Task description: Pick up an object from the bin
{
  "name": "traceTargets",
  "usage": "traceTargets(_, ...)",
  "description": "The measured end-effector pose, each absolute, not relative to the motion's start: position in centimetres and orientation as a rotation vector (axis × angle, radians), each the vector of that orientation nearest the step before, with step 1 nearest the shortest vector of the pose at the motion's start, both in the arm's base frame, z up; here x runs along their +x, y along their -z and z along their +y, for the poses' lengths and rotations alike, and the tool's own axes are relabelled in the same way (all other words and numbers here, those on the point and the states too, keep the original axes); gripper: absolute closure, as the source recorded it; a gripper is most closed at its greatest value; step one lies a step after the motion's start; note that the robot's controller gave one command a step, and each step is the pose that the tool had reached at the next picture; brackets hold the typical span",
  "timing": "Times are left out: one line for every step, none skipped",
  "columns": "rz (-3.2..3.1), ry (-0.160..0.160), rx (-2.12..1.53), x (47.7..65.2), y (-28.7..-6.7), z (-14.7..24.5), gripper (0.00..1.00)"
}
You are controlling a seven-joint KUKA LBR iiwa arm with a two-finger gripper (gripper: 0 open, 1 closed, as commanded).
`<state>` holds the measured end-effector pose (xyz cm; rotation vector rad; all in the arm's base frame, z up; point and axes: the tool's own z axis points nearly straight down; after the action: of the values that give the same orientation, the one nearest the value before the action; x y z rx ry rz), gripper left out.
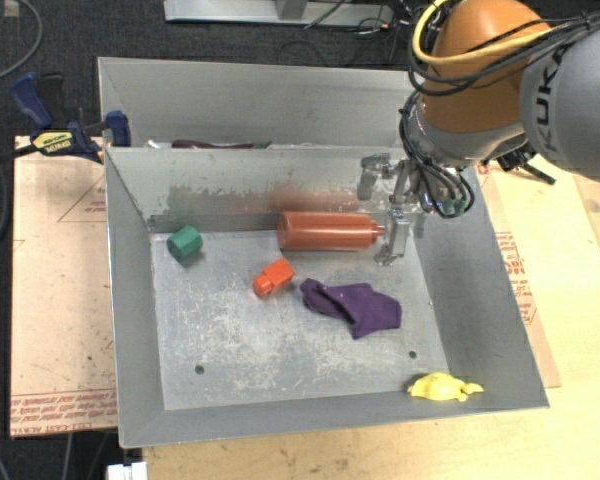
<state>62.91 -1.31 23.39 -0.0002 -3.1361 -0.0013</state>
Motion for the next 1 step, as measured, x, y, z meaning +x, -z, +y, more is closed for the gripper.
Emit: traceTargets(-3.143, 0.001, 0.000, 63.01, -23.91, -1.32, 0.00)
